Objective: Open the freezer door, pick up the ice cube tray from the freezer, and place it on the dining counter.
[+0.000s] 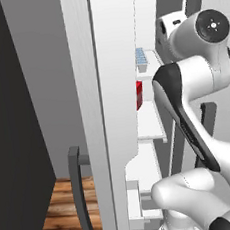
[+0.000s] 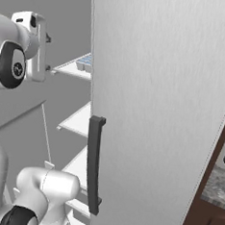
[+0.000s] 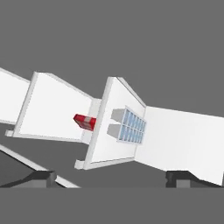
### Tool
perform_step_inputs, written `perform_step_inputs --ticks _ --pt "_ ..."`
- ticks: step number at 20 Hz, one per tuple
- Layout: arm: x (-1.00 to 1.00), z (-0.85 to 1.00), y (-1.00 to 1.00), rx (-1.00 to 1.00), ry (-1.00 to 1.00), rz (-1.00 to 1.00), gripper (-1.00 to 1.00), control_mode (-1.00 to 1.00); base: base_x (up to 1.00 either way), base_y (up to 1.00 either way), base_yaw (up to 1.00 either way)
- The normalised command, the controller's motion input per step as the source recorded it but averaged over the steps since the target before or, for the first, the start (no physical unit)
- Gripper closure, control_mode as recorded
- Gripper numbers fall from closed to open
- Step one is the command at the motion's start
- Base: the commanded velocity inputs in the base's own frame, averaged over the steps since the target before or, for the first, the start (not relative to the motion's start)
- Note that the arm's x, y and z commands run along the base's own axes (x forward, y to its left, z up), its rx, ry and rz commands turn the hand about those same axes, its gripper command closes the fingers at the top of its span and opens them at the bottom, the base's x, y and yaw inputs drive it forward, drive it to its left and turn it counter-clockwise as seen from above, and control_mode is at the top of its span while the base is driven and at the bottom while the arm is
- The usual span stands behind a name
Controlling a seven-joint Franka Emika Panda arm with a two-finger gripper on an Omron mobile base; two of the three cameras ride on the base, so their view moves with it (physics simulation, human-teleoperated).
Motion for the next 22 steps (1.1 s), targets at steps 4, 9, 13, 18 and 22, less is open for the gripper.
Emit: perform_step_inputs --ticks 4,9,13,18,22 --pt "0.5 -0.08 -0.11 0.0 0.01 -0.07 -1.0 -1.0 0.0 0.0 0.0" --pt "0.42 -0.24 -0.13 0.0 0.0 -0.14 -1.0 -1.0 0.0 0.0 0.0" --pt "0.24 -0.06 -0.18 0.0 0.02 -0.1 -1.0 -1.0 0.0 0.0 0.0" --pt "0.24 -0.03 -0.03 0.01 0.03 -0.03 -1.0 -1.0 0.0 0.0 0.0" --pt "0.22 0.0 0.0 0.0 0.08 0.0 -1.0 -1.0 0.0 0.0 0.0"
